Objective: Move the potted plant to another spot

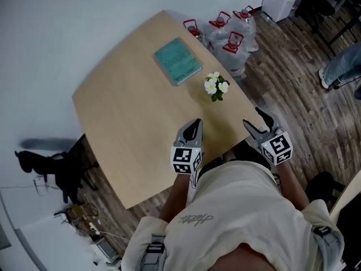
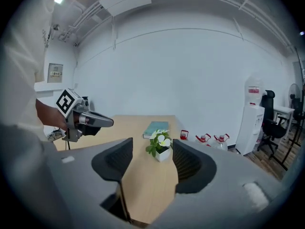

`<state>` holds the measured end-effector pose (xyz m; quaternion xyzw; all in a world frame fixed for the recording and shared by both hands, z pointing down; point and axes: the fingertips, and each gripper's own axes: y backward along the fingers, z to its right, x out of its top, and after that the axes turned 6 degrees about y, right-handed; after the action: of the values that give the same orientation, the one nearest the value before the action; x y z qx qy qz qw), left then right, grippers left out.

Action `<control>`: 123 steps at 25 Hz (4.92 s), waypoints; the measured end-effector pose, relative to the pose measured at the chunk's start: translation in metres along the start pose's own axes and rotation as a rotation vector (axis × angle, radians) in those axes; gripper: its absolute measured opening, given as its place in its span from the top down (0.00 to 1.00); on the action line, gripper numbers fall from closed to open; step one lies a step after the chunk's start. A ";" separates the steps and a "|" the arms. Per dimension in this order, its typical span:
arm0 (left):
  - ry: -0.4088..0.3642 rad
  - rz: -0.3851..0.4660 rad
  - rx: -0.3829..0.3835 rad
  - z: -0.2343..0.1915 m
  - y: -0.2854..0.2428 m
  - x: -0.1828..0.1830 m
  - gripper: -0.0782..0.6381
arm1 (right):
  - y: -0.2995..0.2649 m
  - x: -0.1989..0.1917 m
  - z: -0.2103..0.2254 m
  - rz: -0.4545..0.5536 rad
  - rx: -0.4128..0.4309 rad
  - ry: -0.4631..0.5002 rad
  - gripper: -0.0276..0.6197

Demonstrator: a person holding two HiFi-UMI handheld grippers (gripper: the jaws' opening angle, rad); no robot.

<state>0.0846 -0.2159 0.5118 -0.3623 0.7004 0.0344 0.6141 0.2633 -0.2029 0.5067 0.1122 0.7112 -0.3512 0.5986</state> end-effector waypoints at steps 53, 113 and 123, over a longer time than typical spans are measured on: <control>0.341 -0.107 0.608 -0.005 -0.006 -0.014 0.87 | -0.244 -0.097 0.002 -0.169 0.571 0.358 0.37; 0.451 0.170 0.802 0.018 0.270 -0.152 0.87 | -0.070 -0.035 -0.194 -0.064 0.653 0.387 0.43; 0.553 0.348 0.875 0.021 0.363 -0.188 0.87 | -0.052 -0.045 -0.286 -0.057 0.734 0.385 0.43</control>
<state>-0.1009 0.1489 0.5294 0.0527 0.8343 -0.2559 0.4855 0.0235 -0.0473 0.5779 0.3621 0.6404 -0.5706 0.3649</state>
